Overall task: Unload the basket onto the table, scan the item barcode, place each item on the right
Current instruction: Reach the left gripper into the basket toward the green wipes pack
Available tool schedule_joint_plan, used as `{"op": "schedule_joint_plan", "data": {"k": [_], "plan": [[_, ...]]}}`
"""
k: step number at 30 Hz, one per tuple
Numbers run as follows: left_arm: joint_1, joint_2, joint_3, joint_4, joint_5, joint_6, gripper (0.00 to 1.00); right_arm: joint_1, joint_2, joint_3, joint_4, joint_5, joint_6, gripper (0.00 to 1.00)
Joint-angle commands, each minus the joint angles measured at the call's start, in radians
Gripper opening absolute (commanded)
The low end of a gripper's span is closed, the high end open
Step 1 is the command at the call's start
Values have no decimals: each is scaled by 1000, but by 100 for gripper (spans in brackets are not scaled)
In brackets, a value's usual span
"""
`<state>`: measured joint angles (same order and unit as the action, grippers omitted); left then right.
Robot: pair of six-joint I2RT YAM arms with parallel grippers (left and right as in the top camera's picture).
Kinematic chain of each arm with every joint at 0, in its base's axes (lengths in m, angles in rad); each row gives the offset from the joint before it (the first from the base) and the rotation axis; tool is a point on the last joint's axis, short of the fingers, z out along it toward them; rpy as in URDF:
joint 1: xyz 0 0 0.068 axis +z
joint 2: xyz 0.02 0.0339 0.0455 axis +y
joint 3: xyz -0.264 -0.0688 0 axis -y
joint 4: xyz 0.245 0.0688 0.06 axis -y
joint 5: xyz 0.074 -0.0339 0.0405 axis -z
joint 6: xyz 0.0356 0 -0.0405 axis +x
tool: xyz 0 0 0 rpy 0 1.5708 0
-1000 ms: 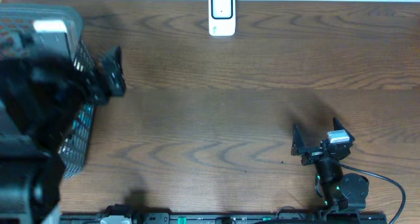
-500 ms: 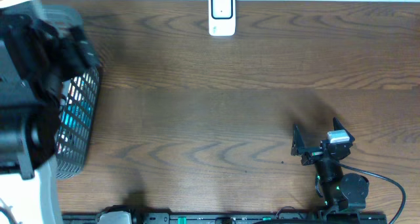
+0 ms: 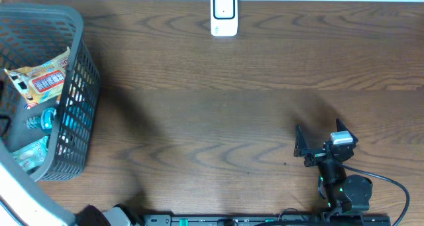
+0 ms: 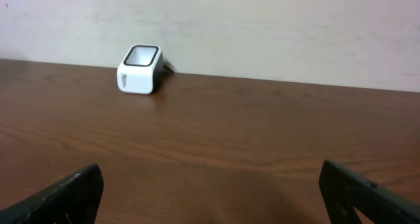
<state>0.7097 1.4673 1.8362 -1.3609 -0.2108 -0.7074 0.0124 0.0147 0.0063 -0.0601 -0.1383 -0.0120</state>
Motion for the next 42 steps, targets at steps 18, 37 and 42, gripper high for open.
{"op": "schedule_joint_plan", "data": {"k": [18, 37, 42], "plan": [[132, 176, -580, 378, 30, -253, 98, 10, -8, -1, -4, 1, -4, 99], [204, 433, -688, 592, 72, -344, 98, 10, -8, -1, -4, 2, -4, 99], [204, 460, -687, 589, 72, -318, 75, 10, -8, -1, -4, 2, -4, 99]]}}
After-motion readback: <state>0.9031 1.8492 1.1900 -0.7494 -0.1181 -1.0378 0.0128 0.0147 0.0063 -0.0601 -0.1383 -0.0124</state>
